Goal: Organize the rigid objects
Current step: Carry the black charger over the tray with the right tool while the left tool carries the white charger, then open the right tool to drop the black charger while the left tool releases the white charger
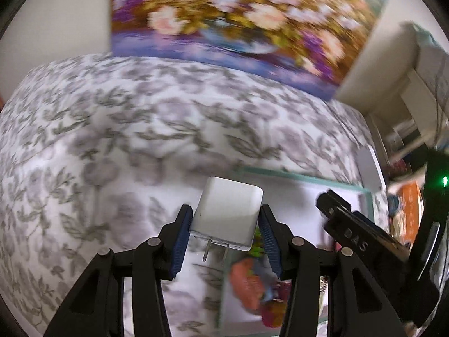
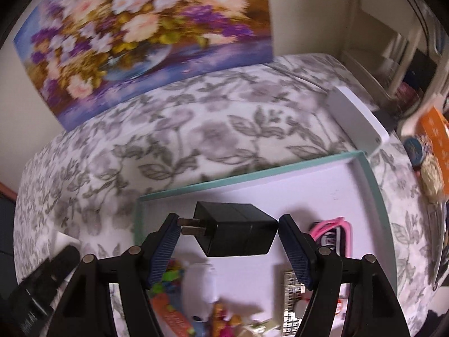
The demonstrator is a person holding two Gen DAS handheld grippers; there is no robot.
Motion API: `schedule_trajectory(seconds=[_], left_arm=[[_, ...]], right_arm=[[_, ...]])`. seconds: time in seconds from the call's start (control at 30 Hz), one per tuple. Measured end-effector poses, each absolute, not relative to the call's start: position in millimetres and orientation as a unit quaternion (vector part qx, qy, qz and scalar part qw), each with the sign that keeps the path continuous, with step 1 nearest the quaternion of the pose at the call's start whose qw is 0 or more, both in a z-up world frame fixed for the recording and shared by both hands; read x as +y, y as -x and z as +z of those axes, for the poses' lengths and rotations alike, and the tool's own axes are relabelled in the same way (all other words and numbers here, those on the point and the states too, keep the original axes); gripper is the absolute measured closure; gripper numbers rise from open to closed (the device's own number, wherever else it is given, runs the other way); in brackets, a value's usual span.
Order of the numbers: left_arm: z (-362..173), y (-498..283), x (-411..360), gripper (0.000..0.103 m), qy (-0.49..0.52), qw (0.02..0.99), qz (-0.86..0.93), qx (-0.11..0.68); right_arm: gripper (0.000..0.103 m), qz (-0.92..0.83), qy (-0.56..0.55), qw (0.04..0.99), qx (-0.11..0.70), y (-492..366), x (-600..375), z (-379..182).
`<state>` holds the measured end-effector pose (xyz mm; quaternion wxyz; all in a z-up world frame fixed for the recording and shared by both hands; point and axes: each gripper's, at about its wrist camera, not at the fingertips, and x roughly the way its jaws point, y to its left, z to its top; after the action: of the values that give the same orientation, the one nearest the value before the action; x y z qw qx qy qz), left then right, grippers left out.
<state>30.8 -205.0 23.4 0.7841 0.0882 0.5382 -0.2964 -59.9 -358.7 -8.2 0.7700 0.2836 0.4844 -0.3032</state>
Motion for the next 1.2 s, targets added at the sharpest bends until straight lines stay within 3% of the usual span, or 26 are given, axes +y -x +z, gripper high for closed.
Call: schedule_trajectory(seconds=[0.6, 1.0, 1.2], left_arm=[[-1, 24, -267, 0.053, -0.155, 0.753, -0.342, 0.540], [-9, 29, -268, 0.053, -0.172, 0.751, -0.337, 0.542], [-1, 31, -265, 0.042, -0.181, 0.757, -0.338, 0.529]], right_arm=[[0.028, -0.315, -0.332, 0.751, 0.477, 101, -398, -15], [0.028, -0.298, -0.335, 0.745, 0.495, 101, -389, -20], [0.027, -0.296, -0.336, 0.740, 0.503, 103, -385, -19]])
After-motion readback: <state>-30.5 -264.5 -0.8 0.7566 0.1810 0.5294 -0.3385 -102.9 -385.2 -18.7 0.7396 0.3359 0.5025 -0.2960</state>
